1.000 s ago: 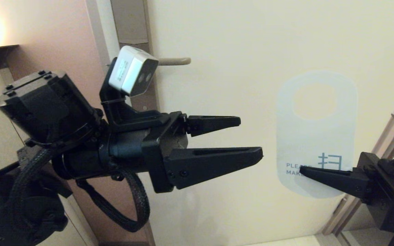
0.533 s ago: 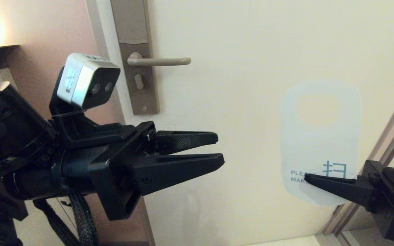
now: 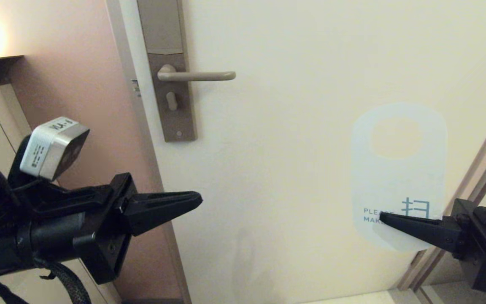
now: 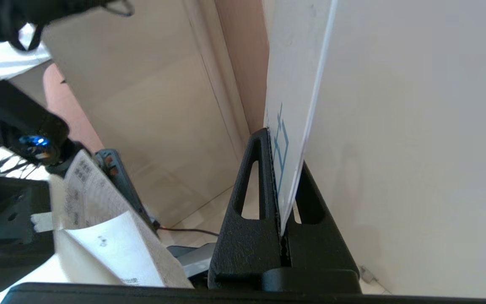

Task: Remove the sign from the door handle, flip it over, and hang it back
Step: Hang the sign back with the other side facing out

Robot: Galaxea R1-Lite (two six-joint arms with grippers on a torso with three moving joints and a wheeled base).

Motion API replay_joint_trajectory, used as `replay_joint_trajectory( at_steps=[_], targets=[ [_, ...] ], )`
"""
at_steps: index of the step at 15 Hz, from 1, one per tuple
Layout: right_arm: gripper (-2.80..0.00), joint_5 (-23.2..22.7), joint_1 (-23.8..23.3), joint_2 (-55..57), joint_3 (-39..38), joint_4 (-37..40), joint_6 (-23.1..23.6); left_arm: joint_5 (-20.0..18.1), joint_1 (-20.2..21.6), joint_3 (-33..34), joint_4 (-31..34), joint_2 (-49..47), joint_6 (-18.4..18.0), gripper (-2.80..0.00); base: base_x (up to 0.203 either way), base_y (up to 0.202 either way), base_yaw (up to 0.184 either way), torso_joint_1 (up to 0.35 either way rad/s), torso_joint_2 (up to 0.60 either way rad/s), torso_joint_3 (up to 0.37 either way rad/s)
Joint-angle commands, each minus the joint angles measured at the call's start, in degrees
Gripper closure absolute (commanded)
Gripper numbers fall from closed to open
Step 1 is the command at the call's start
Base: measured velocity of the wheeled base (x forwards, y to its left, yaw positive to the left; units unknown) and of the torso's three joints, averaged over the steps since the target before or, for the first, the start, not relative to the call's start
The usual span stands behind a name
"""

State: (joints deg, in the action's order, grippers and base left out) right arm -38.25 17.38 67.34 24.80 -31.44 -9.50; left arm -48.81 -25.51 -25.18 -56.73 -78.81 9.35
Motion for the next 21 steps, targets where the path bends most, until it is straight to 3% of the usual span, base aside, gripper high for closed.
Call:
replay_joint_trajectory(
  at_steps=[1, 3, 6, 11, 14, 17, 21],
  targets=[
    [0.00, -0.24, -1.59, 0.23, 0.06, -0.20, 0.00, 2.16, 2.25, 1.51, 5.00, 3.01, -6.07, 0.00, 0.000, 0.000, 0.000, 0.000, 0.00, 0.000],
    [0.00, -0.24, -2.18, 0.36, 0.14, -0.20, 1.02, 10.42, 4.30, 1.95, 11.67, 6.57, -10.99, 0.00, 0.000, 0.000, 0.000, 0.000, 0.00, 0.000],
    [0.00, -0.15, -2.24, 1.28, 0.60, -0.20, 3.43, 18.39, 10.11, 3.71, 15.74, 10.70, -12.87, 0.00, 0.000, 0.000, 0.000, 0.000, 0.00, 0.000],
    [0.00, -0.07, -4.64, 1.43, 0.43, -0.20, 3.43, 22.50, 19.27, 14.18, 16.03, 22.05, -13.22, 0.00, 0.000, 0.000, 0.000, 0.000, 0.00, 0.000],
    [0.00, -0.07, -5.17, 1.48, 0.60, -0.20, 3.43, 29.08, 21.23, 22.27, 18.11, 32.97, -13.62, 0.00, 0.000, 0.000, 0.000, 0.000, 0.00, 0.000],
    [0.00, -0.07, -6.73, 1.48, 0.60, -0.29, 3.43, 39.62, 21.59, 24.33, 29.28, 45.47, -13.19, 0.00, 0.000, 0.000, 0.000, 0.000, 0.00, 0.000],
    [0.00, -0.07, -7.16, 1.50, 0.69, -0.29, 3.43, 47.61, 22.57, 24.39, 49.76, 62.76, -12.17, 0.00, 0.000, 0.000, 0.000, 0.000, 0.00, 0.000]
  ],
)
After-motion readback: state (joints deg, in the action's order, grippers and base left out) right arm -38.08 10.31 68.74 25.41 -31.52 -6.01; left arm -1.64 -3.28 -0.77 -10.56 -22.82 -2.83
